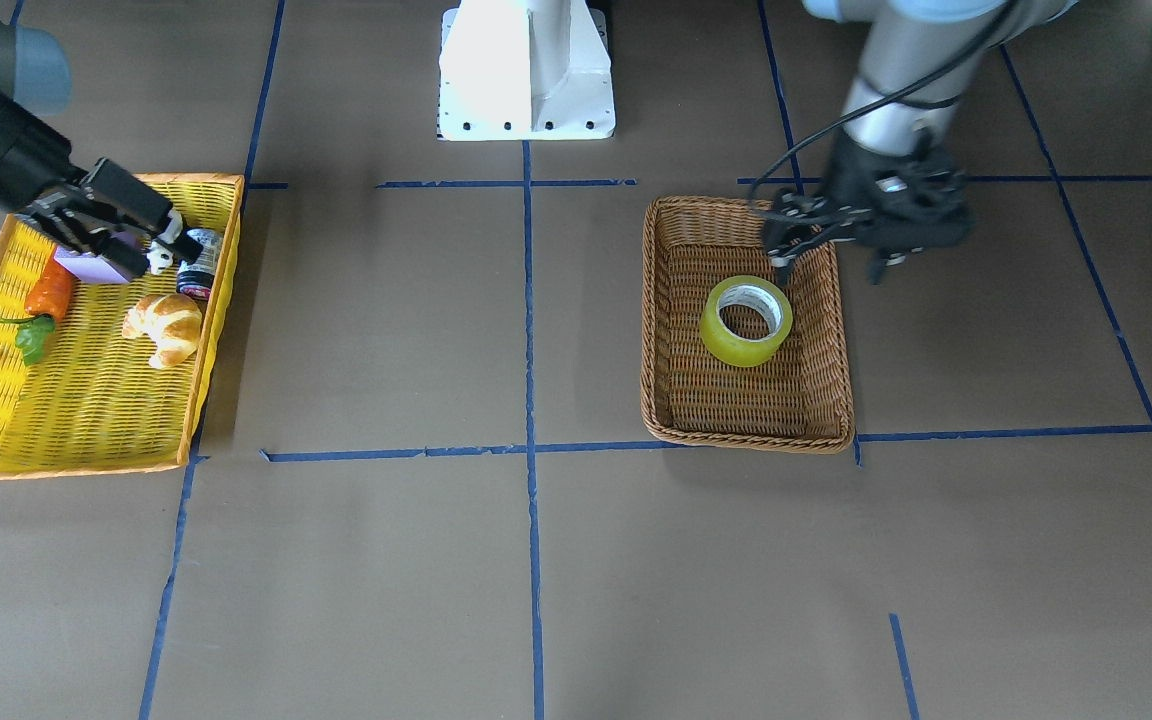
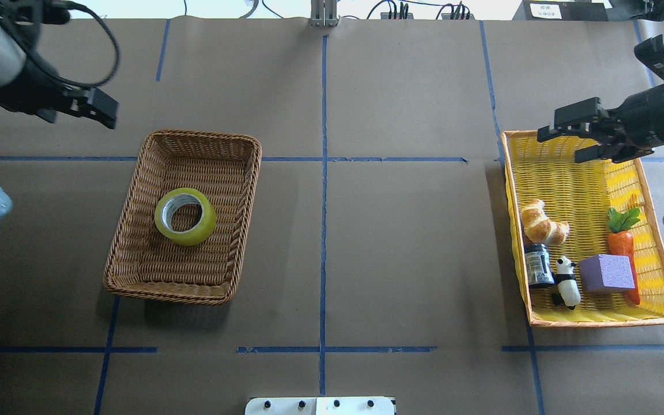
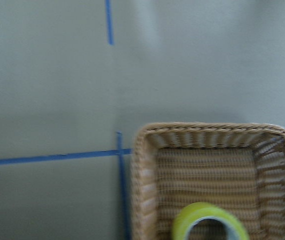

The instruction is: Move tape to another basket

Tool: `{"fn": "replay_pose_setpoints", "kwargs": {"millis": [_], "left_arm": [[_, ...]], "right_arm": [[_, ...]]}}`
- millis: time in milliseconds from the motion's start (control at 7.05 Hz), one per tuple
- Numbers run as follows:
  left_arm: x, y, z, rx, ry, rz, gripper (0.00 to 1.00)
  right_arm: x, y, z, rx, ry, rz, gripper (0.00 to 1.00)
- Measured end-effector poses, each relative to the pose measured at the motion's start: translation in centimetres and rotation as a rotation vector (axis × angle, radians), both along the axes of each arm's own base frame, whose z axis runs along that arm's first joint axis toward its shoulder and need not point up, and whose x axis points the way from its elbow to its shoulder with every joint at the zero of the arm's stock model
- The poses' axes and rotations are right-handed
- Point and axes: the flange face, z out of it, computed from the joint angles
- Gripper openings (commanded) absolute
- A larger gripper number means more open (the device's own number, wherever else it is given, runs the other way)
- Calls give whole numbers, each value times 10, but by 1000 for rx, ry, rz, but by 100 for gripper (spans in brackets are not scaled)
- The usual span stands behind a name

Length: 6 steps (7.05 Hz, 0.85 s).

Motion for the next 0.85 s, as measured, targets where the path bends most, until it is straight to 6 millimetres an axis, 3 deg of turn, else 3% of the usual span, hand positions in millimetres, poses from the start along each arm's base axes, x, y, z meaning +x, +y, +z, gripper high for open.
{"fn": "replay_pose_setpoints", "kwargs": {"millis": [142,284,426,568,852], "left_arm": [[-51,-13,35,36,-21,52,100],[-104,-27,85,61,-49,107,100],[-155,-44,147,69,-81,165,100],[-194,-56,204,69,-97,215,100],[-243,-57,274,53,-89,254,100]], "right_arm": [[29,0,31,54,81,-39,100],[68,-3,59,104,164,-79,100],[111,-5,83,137,235,-125,100],[147,-3,102,149,285,-174,100],[198,5,128,146,340,-239,100]]}}
